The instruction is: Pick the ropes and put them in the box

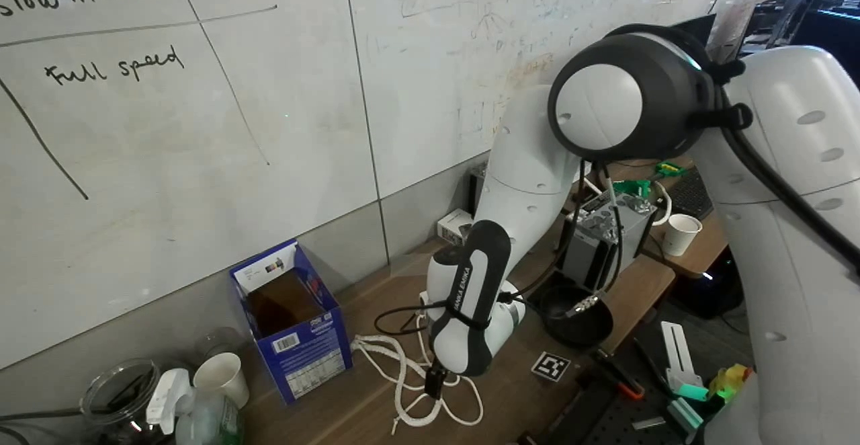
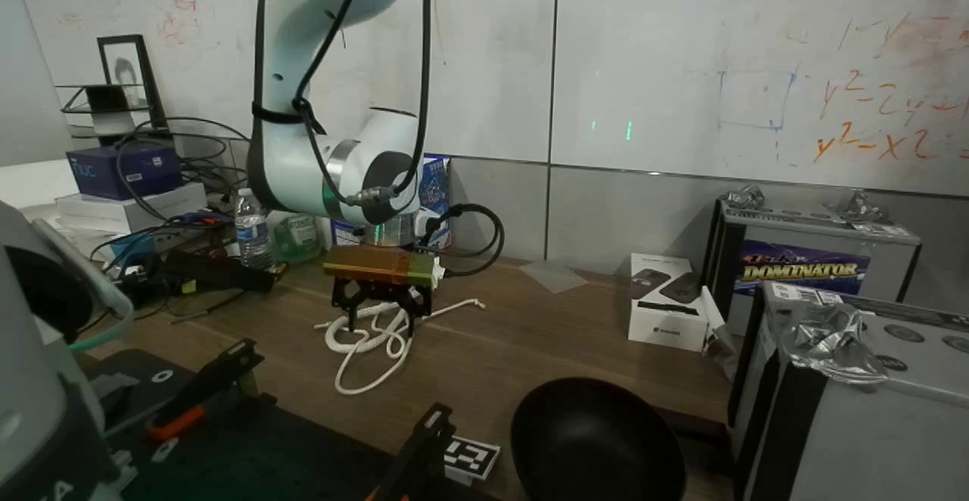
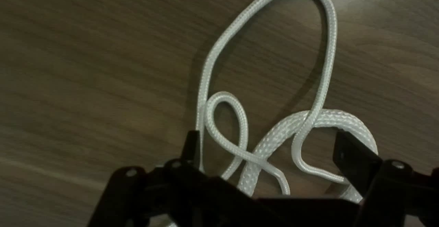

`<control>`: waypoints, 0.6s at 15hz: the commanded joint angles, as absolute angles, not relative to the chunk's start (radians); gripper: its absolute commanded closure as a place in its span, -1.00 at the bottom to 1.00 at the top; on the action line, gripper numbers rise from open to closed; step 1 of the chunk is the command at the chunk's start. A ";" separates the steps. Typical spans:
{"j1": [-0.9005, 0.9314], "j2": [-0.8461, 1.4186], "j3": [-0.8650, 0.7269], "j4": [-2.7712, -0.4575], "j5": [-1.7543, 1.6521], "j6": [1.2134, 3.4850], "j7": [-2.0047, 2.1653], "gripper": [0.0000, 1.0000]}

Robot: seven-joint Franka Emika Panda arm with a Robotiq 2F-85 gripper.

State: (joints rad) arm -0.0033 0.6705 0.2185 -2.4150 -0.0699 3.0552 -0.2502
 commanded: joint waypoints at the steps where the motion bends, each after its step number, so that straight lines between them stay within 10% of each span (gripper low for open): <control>1: -0.010 0.724 0.227 -2.357 -0.107 3.070 -0.258 -1.00; 9: 0.012 0.774 0.205 -2.287 -0.136 3.062 -0.251 -1.00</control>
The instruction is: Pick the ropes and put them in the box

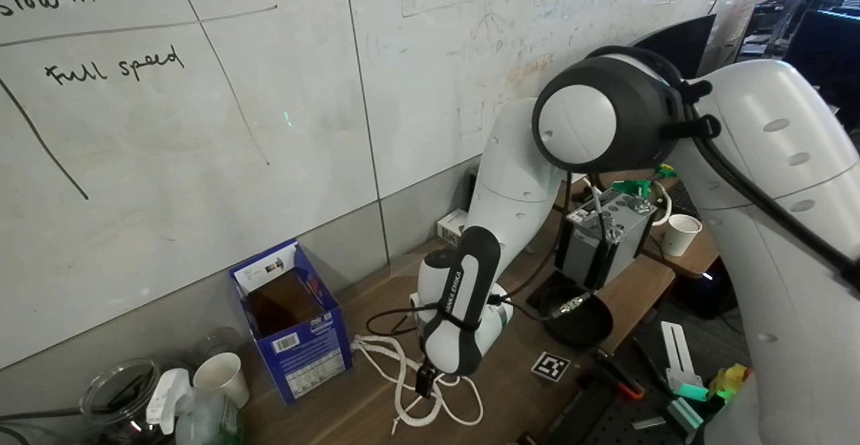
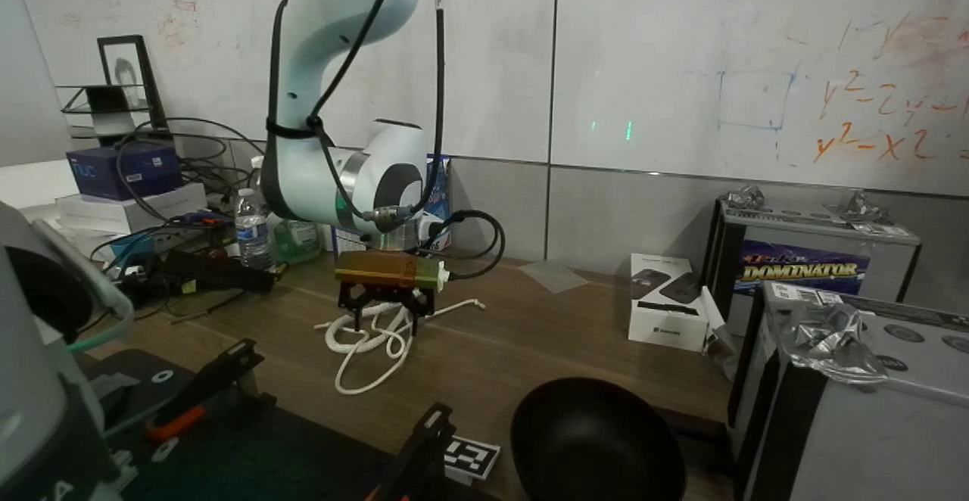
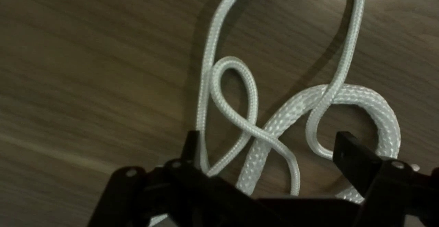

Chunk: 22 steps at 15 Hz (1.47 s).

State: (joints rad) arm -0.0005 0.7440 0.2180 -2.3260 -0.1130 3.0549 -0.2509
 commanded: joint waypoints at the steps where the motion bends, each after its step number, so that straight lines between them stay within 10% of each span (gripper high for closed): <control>1: 0.015 0.780 0.202 -2.278 -0.137 3.061 -0.250 -1.00; 22: 0.259 0.751 0.016 -2.270 -0.174 3.050 -0.174 -1.00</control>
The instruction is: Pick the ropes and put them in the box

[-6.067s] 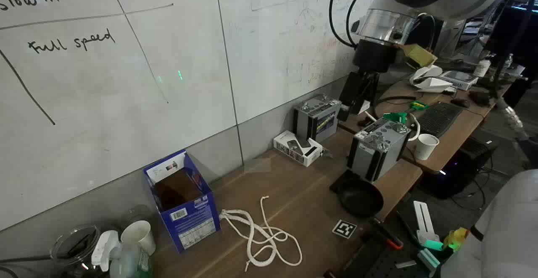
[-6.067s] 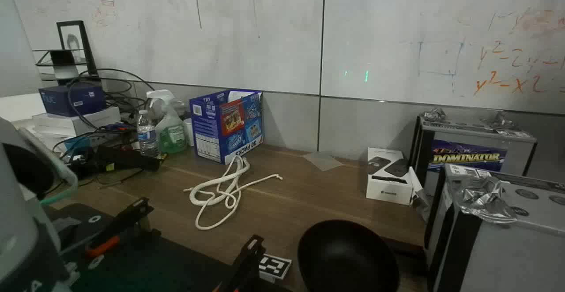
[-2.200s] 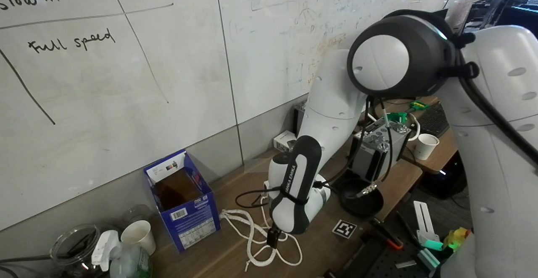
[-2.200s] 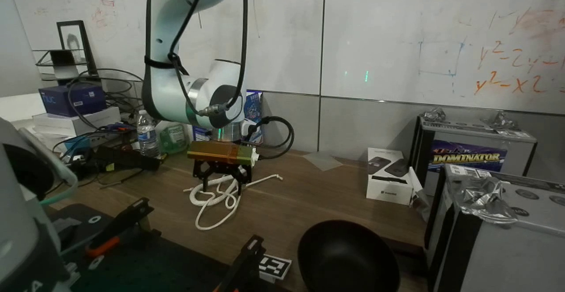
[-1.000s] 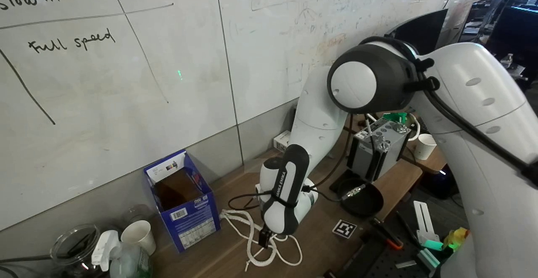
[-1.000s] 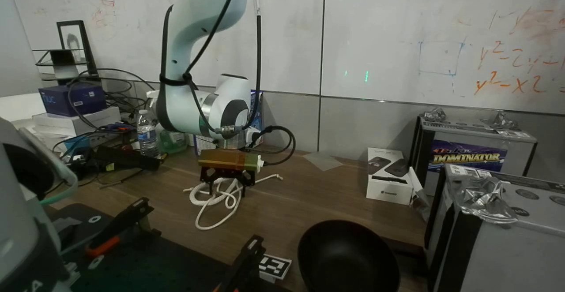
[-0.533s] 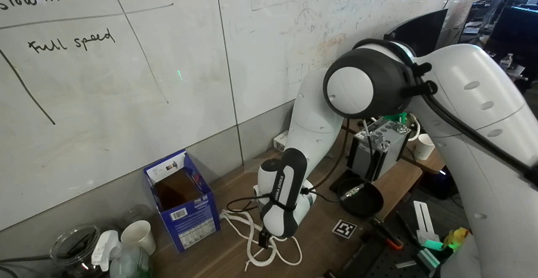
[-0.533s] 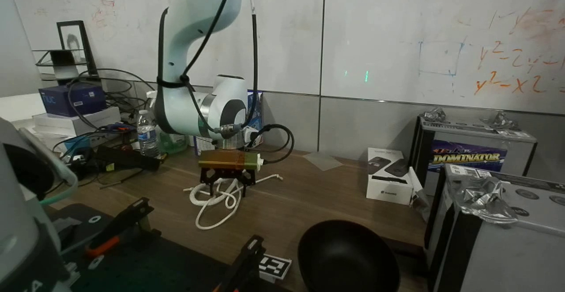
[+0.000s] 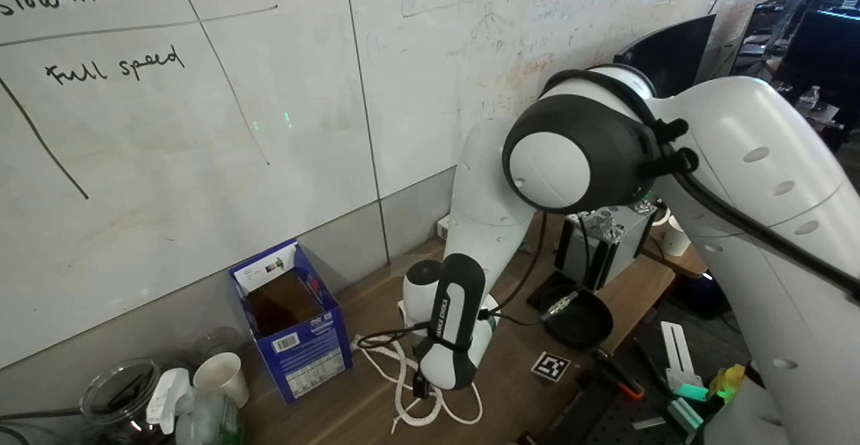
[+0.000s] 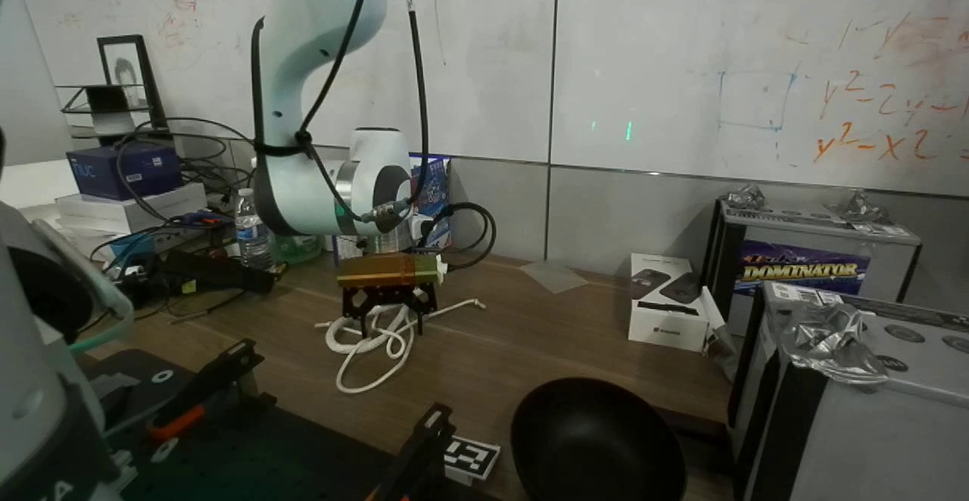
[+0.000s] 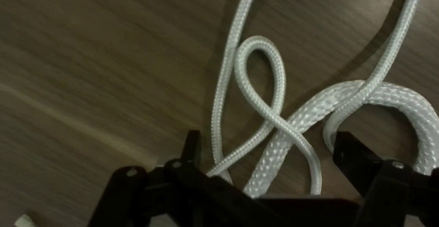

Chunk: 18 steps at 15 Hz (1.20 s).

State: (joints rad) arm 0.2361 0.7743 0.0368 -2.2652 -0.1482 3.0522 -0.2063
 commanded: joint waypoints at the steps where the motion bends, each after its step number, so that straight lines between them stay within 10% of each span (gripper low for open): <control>1: 0.261 0.750 0.014 -2.271 -0.174 3.051 -0.172 -1.00; 18: 0.243 0.754 0.000 -2.245 -0.172 3.027 -0.167 -1.00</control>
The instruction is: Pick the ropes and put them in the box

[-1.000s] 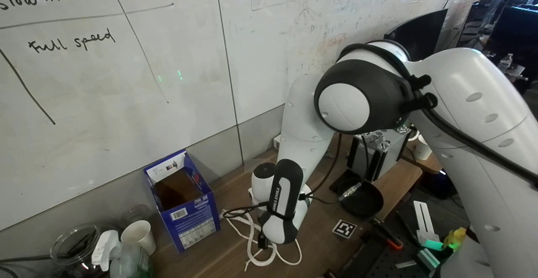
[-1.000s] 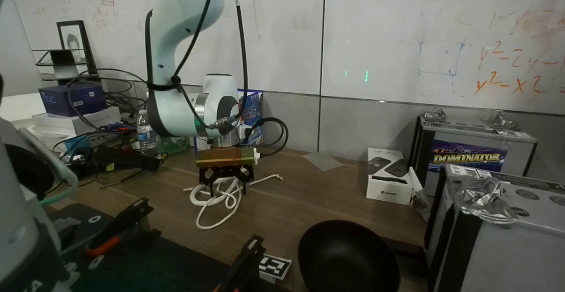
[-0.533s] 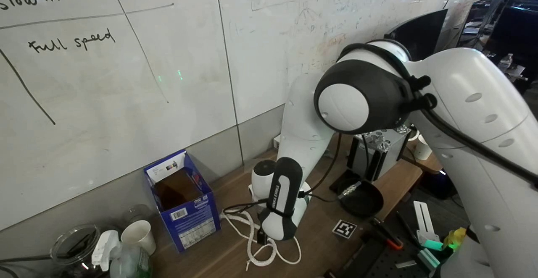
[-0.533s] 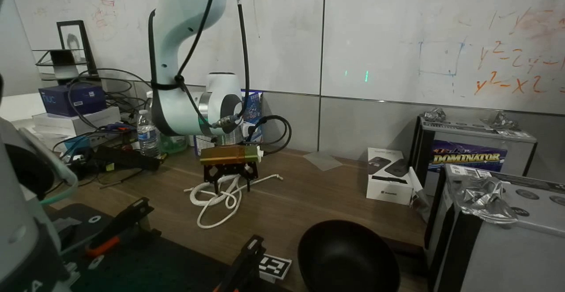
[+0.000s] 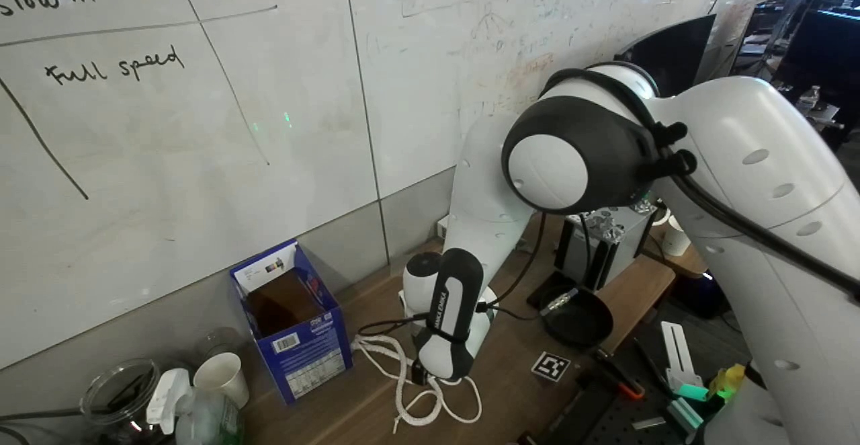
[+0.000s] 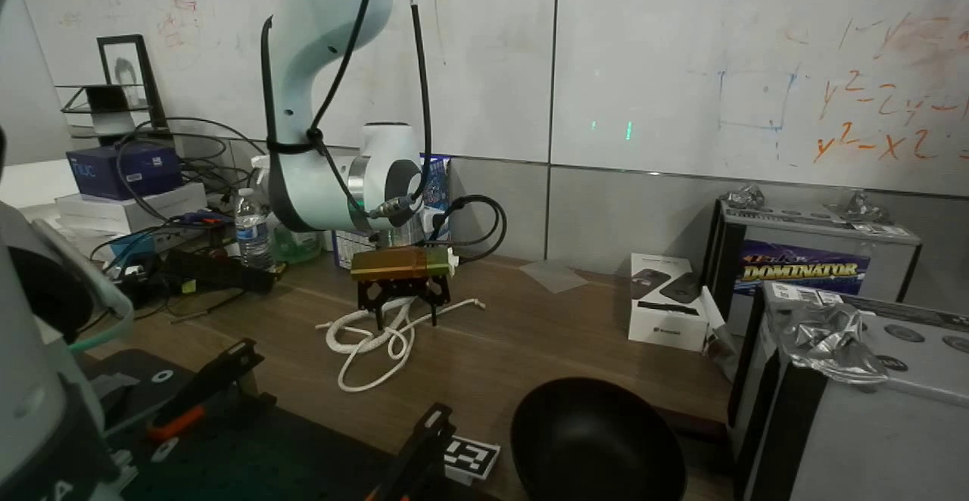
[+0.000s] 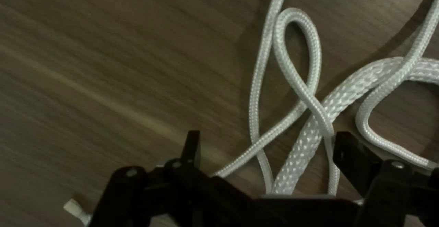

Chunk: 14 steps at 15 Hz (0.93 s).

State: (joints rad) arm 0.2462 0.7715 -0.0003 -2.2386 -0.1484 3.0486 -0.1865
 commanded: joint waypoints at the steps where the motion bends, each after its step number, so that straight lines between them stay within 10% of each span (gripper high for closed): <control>1: 0.242 0.756 0.001 -2.247 -0.172 3.023 -0.167 -1.00; 14: 0.241 0.767 0.000 -2.253 -0.173 3.021 -0.160 -1.00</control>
